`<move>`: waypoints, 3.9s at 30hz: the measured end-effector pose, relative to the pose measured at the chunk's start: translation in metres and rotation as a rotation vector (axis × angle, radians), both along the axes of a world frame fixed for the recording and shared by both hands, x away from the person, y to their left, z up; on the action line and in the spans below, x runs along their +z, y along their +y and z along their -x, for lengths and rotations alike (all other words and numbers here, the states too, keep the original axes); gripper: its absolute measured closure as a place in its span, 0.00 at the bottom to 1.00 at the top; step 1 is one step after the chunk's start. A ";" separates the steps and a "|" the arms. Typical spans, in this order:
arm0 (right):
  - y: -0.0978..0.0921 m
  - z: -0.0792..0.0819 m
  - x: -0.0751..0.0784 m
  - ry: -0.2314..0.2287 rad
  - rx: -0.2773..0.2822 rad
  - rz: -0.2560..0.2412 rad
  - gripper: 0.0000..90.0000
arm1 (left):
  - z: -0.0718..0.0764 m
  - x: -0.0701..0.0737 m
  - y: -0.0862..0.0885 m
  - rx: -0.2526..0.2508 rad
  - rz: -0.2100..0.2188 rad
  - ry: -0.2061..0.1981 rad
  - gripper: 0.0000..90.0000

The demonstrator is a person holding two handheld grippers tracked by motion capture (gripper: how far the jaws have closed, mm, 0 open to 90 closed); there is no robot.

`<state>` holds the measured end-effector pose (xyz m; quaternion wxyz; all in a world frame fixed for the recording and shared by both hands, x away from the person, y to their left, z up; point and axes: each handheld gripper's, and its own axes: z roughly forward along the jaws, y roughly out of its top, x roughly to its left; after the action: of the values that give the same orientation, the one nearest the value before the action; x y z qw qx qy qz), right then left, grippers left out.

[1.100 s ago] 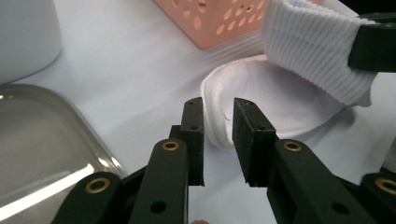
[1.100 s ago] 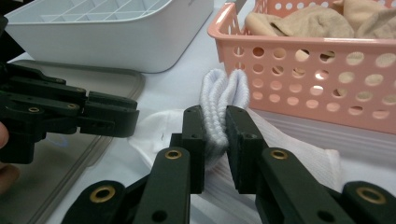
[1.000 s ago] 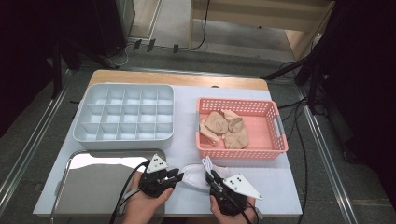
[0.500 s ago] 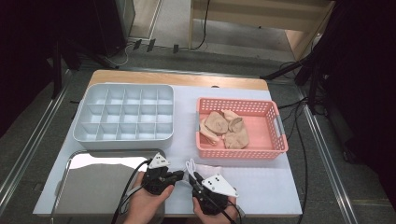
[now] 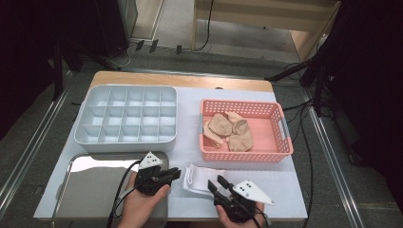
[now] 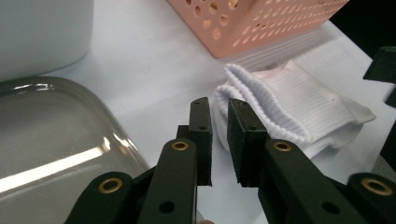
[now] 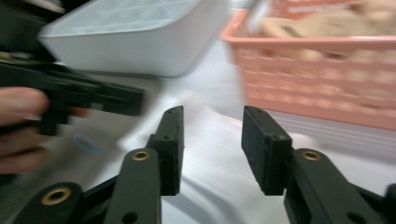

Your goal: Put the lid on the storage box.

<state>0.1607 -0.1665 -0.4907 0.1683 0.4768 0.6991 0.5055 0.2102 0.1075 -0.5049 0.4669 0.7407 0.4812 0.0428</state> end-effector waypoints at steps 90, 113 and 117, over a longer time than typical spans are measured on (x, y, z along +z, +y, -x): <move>0.084 -0.009 -0.025 0.082 -0.029 0.053 0.68 | 0.004 0.001 0.022 -0.046 0.049 0.041 0.85; 0.100 0.005 -0.040 0.042 -0.020 0.231 0.71 | 0.004 0.000 0.024 -0.045 0.048 0.040 0.86; 0.090 0.003 -0.035 0.075 -0.016 0.145 0.87 | 0.004 0.001 0.025 -0.043 0.051 0.038 0.86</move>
<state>0.1579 -0.0767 -0.5262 0.1800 0.4875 0.7359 0.4341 0.2064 0.1321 -0.5043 0.4774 0.7394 0.4747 0.0061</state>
